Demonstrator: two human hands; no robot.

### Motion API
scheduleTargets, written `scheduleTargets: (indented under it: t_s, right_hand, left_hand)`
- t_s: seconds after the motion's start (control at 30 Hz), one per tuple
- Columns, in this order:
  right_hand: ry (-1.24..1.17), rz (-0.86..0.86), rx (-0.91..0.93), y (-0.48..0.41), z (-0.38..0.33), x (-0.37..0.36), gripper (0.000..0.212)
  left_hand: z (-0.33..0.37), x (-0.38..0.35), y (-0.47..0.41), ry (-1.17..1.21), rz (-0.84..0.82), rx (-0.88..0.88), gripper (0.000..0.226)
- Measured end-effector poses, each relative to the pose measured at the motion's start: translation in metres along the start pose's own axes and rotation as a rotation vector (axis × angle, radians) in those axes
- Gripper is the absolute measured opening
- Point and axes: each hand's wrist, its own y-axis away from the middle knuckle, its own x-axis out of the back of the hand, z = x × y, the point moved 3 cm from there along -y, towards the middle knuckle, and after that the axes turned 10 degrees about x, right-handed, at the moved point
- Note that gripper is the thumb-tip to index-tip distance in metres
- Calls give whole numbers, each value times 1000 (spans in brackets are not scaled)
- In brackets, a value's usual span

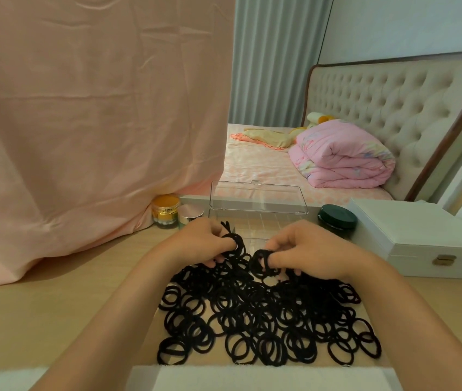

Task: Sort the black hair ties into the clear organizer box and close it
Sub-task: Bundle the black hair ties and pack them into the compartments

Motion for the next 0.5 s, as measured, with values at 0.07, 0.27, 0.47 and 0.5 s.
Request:
scheduleTargets:
  t_s: [0.07,0.27,0.47,0.5]
  right_hand:
    - [-185,28,28,1,-6,-2,11]
    - [-282,208,-76,-10,2,-15,9]
    - [-208,331,-165,-13,5,-17,6]
    - [-188,339,-179,-14,6,-18,6]
  left_hand:
    - [3,-5,1,44,-29,-20,18]
    - [12,-20,9,404,-334,-7,22]
    - [11,-21,8,478,-417,-44,40]
    - [12,-22,8,445,-420,-57,44]
